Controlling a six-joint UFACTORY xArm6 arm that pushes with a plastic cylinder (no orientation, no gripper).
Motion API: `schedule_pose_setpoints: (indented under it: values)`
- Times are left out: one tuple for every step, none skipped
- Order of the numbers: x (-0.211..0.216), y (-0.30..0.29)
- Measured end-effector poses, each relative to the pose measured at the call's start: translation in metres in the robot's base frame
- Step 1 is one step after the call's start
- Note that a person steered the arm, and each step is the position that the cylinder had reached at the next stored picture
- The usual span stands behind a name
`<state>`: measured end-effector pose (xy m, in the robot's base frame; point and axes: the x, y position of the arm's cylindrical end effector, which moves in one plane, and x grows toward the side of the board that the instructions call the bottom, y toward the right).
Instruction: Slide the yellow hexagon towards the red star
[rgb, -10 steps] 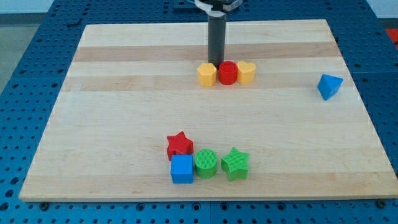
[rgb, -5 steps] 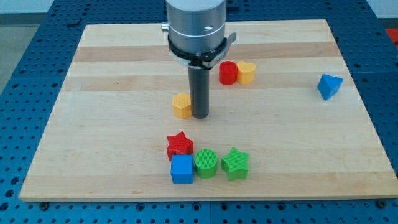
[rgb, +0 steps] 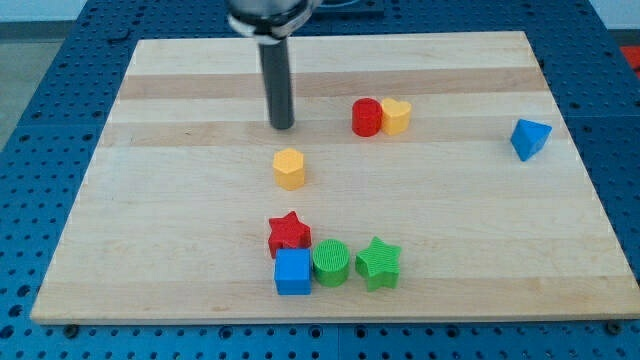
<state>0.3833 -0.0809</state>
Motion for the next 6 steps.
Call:
schedule_pose_setpoints:
  values:
    - [0.025,-0.018]
    - [0.042,-0.013]
    - [0.056,0.013]
    - [0.069,0.039]
    - [0.07,0.044]
    - [0.048,0.045]
